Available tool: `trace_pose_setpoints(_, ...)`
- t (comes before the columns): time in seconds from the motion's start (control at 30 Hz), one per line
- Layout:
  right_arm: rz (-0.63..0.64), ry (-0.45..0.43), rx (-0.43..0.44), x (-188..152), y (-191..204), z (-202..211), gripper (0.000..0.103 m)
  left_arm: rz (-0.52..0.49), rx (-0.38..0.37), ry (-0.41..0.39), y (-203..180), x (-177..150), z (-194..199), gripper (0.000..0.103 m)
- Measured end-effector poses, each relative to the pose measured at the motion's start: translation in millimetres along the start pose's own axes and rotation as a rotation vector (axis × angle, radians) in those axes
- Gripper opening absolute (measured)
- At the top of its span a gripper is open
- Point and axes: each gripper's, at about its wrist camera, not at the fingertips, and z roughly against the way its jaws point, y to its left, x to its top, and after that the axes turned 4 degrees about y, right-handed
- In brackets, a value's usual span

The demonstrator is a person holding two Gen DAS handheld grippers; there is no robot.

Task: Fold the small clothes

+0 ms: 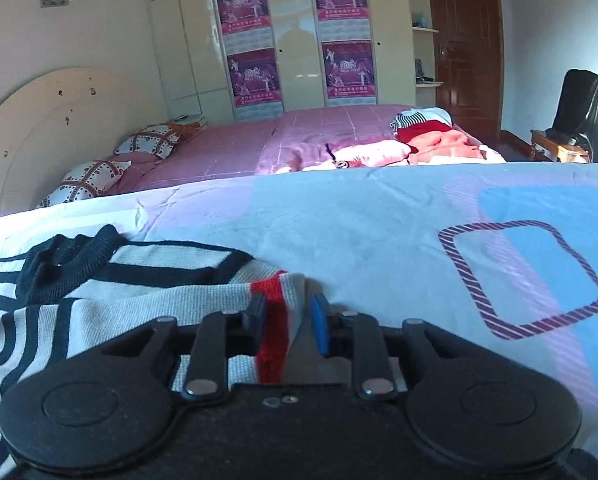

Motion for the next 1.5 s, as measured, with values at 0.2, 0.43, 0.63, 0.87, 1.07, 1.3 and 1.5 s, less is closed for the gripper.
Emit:
trace_pose_setpoints(0.2, 0.021, -0.064, 0.058, -26, 15, 70, 0.024, 0.018, 0.004, -0.041, 15, -14, 32, 0.039)
trace_pose_setpoints(0.43, 0.105, 0.034, -0.026, -55, 51, 76, 0.027, -0.058, 0.01, 0.003, 16, -19, 17, 0.041)
trace_pose_setpoints(0.63, 0.063, -0.016, -0.015, -55, 66, 98, 0.028, -0.082, -0.021, 0.017, 20, -12, 27, 0.041)
trace_pose_setpoints(0.87, 0.126, -0.06, 0.059, -50, 102, 92, 0.026, -0.114, -0.176, -0.03, -10, 4, 18, 0.041)
trace_pose_setpoints(1.07, 0.091, -0.033, -0.004, -4, 97, 27, 0.028, -0.197, -0.225, -0.01, -48, 29, -17, 0.07)
trace_pose_setpoints(1.3, 0.179, 0.039, 0.006, 2, 81, -3, 0.017, -0.24, -0.135, 0.024, -48, 17, -33, 0.072)
trace_pose_setpoints(1.5, 0.118, 0.037, -0.07, 4, 39, -7, 0.02, -0.186, -0.098, 0.024, -23, 13, -24, 0.073)
